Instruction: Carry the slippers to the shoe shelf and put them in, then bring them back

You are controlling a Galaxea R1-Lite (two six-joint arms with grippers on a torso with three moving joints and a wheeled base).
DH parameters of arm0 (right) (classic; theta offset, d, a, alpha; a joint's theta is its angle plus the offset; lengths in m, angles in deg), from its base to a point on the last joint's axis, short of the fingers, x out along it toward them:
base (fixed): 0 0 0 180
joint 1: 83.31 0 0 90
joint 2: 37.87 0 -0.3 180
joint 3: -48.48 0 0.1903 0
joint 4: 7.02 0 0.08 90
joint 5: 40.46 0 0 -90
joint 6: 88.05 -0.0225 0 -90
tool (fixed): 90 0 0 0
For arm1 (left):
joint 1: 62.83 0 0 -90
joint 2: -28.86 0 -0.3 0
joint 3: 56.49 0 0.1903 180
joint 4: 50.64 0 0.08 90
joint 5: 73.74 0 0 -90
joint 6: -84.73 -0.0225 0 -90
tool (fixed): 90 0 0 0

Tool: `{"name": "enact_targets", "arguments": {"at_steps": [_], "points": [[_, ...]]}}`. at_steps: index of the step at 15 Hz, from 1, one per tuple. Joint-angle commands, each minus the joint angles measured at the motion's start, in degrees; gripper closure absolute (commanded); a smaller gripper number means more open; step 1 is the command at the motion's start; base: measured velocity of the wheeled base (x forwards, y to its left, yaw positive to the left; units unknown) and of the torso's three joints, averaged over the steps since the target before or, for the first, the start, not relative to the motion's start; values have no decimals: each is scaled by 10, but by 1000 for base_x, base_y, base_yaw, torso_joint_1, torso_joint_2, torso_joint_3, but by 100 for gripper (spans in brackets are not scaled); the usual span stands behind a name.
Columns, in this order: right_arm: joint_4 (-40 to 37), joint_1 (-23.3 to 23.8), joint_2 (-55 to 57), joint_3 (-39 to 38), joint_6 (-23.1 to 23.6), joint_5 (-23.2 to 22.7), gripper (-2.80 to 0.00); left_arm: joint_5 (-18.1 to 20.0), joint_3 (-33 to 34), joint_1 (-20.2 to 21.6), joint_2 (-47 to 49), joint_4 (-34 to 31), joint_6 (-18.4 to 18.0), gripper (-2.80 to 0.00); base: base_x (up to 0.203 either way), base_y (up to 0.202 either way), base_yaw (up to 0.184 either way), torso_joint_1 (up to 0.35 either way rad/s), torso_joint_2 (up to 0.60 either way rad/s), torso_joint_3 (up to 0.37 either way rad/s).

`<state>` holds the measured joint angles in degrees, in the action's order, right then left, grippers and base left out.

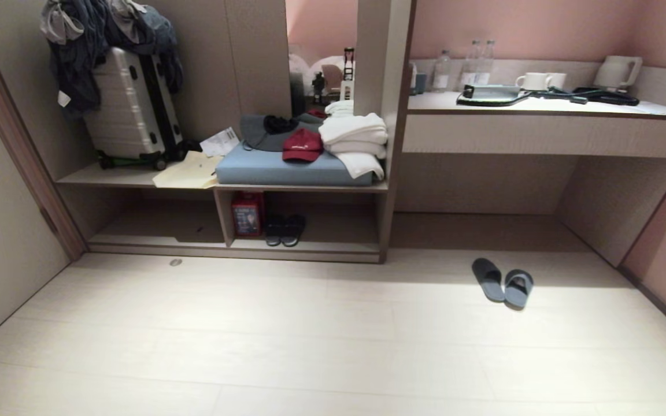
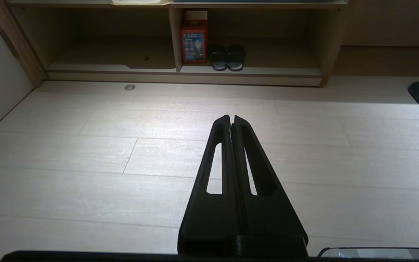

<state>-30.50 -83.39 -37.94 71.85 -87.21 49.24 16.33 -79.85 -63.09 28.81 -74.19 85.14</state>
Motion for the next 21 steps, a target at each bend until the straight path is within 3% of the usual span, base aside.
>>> {"name": "enact_targets", "arguments": {"at_steps": [1,21], "points": [[0,-1,-1,-1,0,0,0,0,1,0,0,0,1,0,-193,0,-2,-2,2,2],[0,0,1,-1,0,0,0,0,1,0,0,0,0,0,-189,8,0,1,1,3]]}}
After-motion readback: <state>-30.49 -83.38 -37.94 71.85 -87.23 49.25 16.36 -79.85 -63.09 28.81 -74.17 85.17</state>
